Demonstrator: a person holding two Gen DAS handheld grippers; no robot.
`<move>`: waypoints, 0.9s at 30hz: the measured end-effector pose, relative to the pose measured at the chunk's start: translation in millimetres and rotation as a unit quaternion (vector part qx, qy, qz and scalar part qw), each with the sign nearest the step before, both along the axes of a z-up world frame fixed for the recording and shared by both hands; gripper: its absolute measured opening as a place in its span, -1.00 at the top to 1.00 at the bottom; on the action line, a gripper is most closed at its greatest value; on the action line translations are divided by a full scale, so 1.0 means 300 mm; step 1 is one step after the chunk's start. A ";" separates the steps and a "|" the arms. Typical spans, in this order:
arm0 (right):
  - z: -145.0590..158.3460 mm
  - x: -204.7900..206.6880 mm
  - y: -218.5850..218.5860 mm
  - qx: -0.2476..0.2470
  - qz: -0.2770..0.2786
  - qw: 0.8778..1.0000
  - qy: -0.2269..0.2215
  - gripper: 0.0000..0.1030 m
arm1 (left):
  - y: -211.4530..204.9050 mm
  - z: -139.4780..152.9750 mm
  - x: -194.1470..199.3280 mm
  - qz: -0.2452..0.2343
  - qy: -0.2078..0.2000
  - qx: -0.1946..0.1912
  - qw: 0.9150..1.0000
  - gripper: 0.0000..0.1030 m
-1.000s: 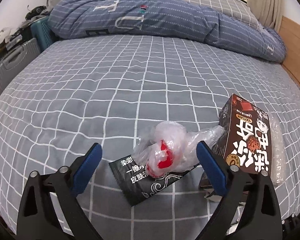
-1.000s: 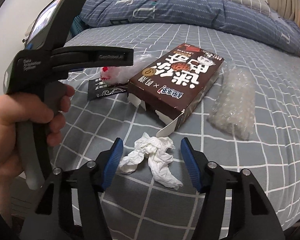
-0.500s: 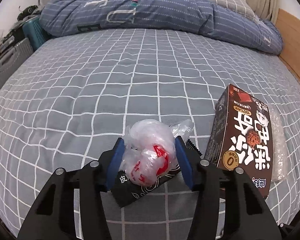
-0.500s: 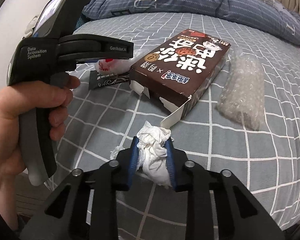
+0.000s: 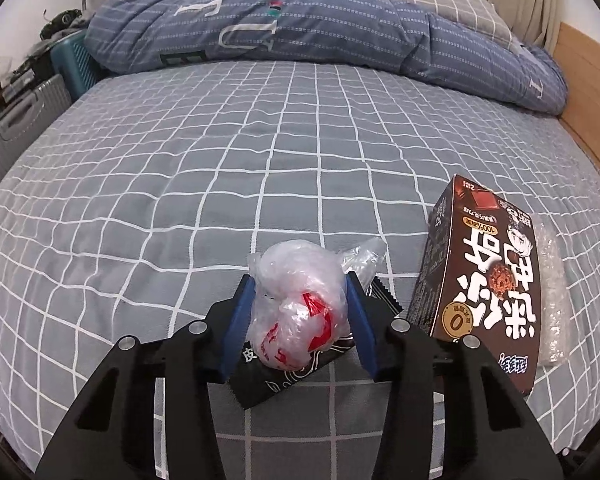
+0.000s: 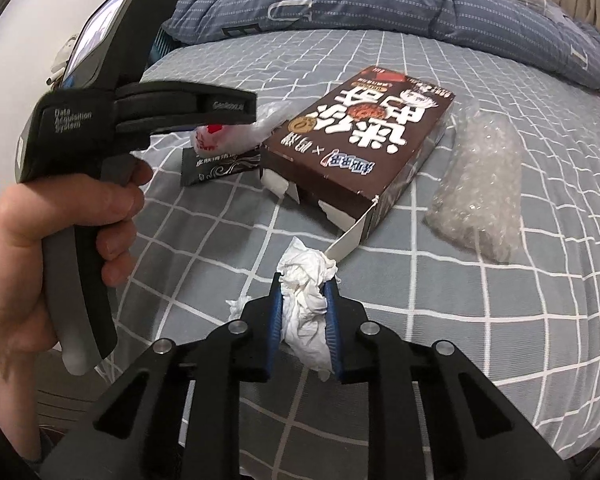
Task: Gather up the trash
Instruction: 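Lift the tissue and plastic bag and carry them toward the bin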
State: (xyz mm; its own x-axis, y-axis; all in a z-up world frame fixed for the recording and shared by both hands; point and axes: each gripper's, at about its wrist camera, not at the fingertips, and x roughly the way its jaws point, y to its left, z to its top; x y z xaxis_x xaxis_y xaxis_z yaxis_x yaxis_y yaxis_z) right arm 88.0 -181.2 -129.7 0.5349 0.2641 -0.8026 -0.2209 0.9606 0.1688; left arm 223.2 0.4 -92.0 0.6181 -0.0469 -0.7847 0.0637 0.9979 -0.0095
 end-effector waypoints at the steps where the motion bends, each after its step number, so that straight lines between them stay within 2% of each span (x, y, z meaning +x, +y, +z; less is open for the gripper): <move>1: 0.006 0.001 -0.007 0.001 -0.002 1.000 -0.002 0.64 | 0.001 0.003 0.000 0.001 0.000 0.001 1.000 0.13; 15: 0.087 -0.042 -0.096 0.001 -0.026 0.999 -0.024 0.64 | 0.005 0.074 -0.061 0.008 -0.020 0.006 1.000 0.13; 19: 0.107 -0.053 -0.120 0.002 -0.033 0.999 -0.031 0.64 | -0.003 0.082 -0.081 0.014 -0.012 0.013 1.000 0.13; 27: 0.133 -0.067 -0.166 -0.013 -0.049 0.998 -0.046 0.64 | -0.020 0.119 -0.159 0.010 -0.023 0.003 1.000 0.14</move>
